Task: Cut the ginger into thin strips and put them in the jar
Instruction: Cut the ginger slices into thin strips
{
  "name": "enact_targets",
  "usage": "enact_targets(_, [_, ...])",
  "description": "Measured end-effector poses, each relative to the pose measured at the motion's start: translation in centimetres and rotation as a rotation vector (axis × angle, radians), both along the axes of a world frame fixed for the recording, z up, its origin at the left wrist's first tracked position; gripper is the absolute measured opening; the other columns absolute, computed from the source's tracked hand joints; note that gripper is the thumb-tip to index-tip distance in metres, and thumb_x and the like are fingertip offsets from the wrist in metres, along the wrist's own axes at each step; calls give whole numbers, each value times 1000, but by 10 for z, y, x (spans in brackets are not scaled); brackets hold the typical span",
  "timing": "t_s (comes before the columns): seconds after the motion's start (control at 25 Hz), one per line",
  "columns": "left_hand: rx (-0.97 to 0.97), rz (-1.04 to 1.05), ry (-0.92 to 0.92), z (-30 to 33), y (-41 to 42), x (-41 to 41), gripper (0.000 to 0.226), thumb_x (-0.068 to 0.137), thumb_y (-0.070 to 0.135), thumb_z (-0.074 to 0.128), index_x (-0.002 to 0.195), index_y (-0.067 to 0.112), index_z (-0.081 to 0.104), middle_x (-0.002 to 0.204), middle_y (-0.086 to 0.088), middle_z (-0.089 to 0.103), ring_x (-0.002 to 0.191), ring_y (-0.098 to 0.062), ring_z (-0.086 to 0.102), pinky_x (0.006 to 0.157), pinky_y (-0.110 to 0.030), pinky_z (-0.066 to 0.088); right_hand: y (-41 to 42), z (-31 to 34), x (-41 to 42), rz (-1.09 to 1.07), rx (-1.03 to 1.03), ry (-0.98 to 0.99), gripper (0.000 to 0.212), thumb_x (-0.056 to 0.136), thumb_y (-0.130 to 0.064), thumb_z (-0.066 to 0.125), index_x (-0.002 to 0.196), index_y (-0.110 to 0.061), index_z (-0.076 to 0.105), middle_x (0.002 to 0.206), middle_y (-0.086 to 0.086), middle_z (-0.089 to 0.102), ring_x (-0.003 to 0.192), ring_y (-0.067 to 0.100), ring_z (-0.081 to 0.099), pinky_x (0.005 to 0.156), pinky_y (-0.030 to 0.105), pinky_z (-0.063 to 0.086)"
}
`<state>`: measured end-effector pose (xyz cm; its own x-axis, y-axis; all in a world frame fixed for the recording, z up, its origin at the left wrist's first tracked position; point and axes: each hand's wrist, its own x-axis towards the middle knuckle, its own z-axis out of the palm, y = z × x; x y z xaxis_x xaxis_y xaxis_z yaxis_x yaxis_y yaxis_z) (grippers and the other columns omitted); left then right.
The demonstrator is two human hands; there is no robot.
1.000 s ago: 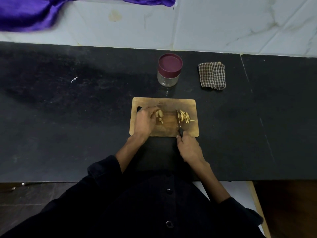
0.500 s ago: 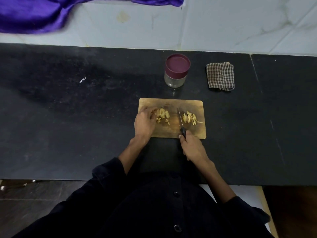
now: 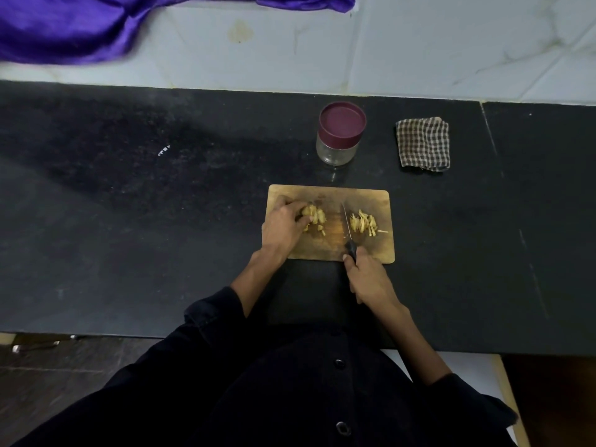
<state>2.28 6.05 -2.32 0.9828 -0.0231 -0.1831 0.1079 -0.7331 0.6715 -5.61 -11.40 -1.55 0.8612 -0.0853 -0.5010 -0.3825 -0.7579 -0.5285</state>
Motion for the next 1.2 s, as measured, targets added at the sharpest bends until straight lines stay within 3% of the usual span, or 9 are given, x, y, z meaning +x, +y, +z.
enact_targets(0.32, [-191,100,-99,2,8,2,12,88,16,67,99,17,72,102,3,67,86,-7,62,77,-22,52,-1,-1,0,2,0,6,22,105,-36,35,105,-16,45,89,12,65,66,27,63,65,49,57])
enact_targets(0.52, [-294,138,-105,11,4,7,12,90,17,66,99,12,73,85,4,71,77,-7,65,72,-21,54,-1,-3,0,-2,4,0,23,105,-36,36,106,-15,45,90,13,66,66,28,62,66,50,57])
enact_targets(0.64, [-263,69,-99,15,-7,10,13,91,16,64,99,11,73,86,4,71,76,-7,64,69,-18,51,-2,-4,0,-8,22,6,24,105,-36,36,107,-14,46,91,14,66,63,26,61,64,47,57])
enact_targets(0.72, [-215,-40,-99,18,-17,12,14,91,14,64,101,11,73,94,3,72,81,-4,62,72,-14,48,-3,-3,0,-16,46,17,23,105,-36,36,105,-14,45,86,13,66,52,24,60,52,39,54])
enact_targets(0.84, [-106,-195,-39,15,-30,17,15,90,15,64,102,14,73,100,4,72,83,-3,63,78,-21,53,-4,-2,0,-48,100,29,23,105,-35,37,103,-14,45,81,14,65,44,23,58,44,34,48])
enact_targets(0.96, [28,-256,-33,10,-41,20,12,90,19,65,98,19,74,98,6,72,83,-6,64,80,-32,56,-5,-3,1,-58,122,24,23,105,-33,37,103,-13,47,80,13,65,46,23,59,53,42,54])
enact_targets(1.04, [74,-254,-39,8,-45,19,12,91,21,63,97,23,73,97,7,71,83,-6,63,79,-32,55,-6,-4,1,-53,118,19,23,105,-33,37,104,-13,47,82,13,66,50,20,57,62,46,56])
enact_targets(1.2, [142,-230,-84,9,-49,15,16,94,21,59,104,22,70,101,4,70,89,-10,64,80,-32,54,-6,-5,1,-52,119,23,23,105,-34,37,104,-14,47,81,12,65,48,19,58,57,41,55])
